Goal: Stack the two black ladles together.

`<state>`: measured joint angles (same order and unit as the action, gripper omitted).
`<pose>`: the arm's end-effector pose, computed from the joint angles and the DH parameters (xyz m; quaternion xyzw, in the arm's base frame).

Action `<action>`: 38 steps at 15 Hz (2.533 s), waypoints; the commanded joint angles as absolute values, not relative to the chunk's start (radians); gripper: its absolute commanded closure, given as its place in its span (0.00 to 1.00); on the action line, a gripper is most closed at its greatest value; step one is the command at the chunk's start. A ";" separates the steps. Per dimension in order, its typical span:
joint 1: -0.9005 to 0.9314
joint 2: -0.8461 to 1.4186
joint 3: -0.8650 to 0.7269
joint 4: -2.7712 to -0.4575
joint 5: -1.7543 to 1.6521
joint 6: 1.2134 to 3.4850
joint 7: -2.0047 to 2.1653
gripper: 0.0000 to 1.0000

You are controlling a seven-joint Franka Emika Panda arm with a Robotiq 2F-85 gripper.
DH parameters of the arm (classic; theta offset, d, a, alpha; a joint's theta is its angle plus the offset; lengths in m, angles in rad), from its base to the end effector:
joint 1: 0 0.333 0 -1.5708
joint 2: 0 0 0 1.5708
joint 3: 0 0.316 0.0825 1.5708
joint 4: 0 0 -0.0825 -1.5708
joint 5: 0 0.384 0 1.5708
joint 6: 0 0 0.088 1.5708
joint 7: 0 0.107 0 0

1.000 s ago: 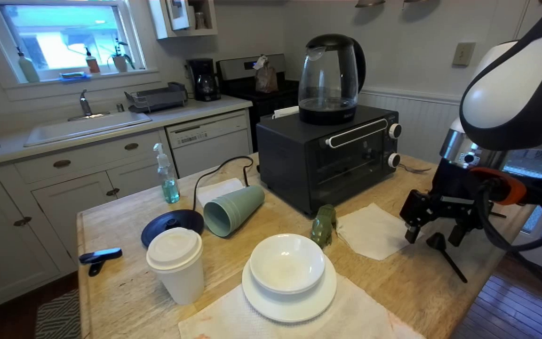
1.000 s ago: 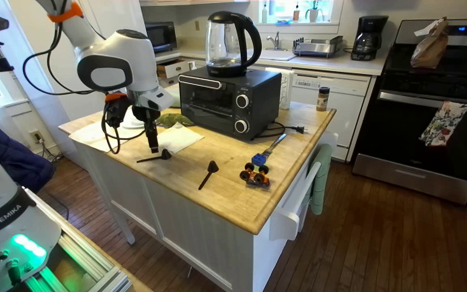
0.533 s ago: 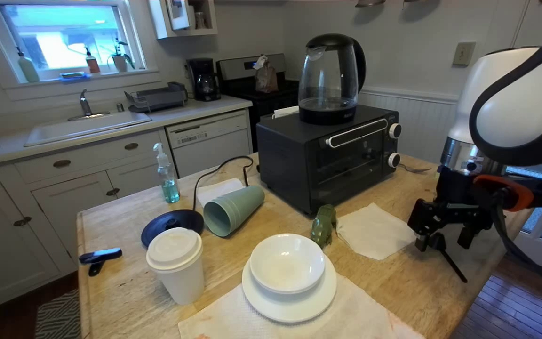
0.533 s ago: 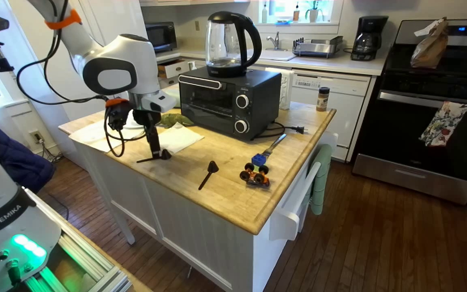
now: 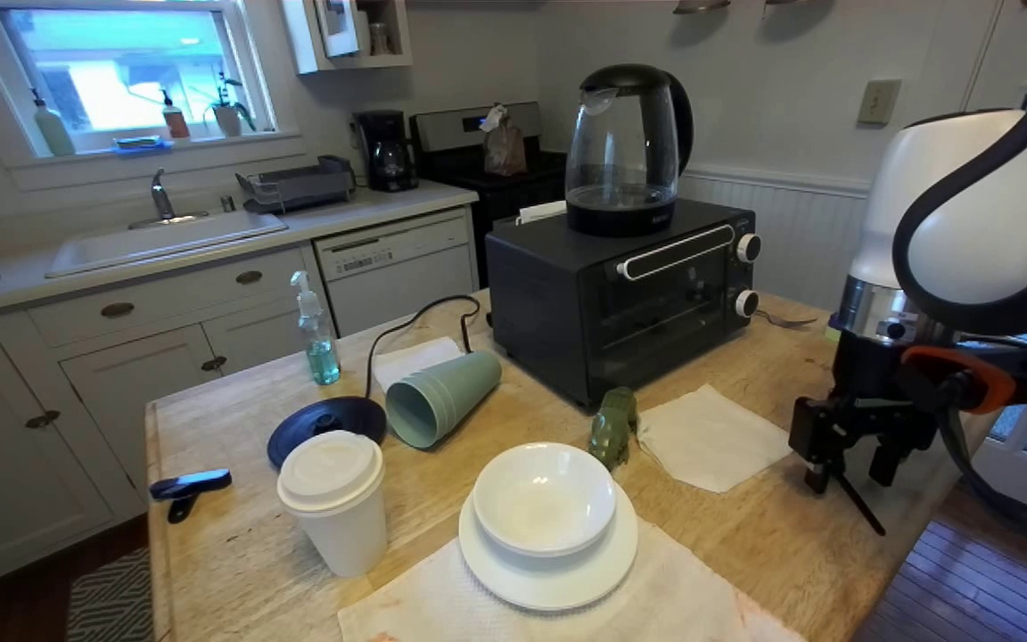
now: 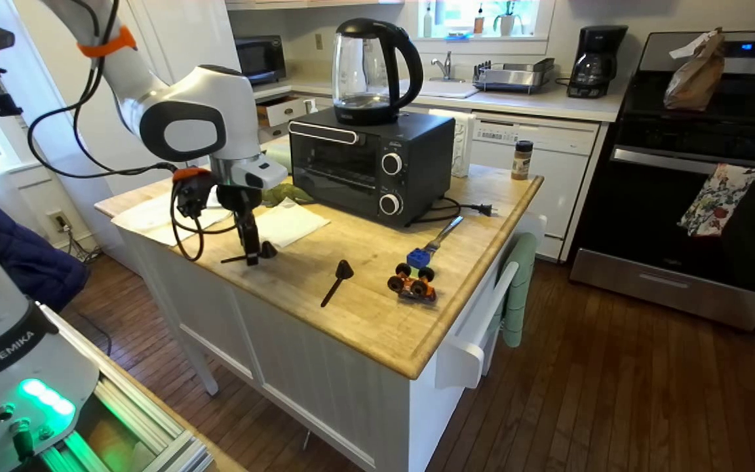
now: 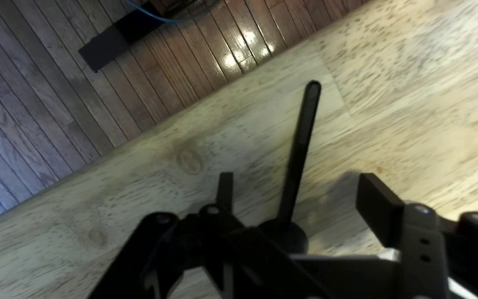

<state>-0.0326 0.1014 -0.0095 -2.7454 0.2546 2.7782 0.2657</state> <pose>0.3829 -0.0274 0.1824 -0.9612 0.2707 0.0383 0.0365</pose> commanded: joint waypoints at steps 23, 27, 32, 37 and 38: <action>-0.033 0.077 -0.091 -2.744 0.049 2.752 0.369 0.98; -0.067 0.004 -0.162 -2.752 -0.074 2.741 0.361 0.98; -0.155 -0.095 -0.203 -2.752 -0.159 2.736 0.281 0.98; -0.172 -0.075 -0.180 -2.742 -0.125 2.750 0.276 0.91; -0.171 -0.075 -0.180 -2.743 -0.125 2.750 0.276 0.91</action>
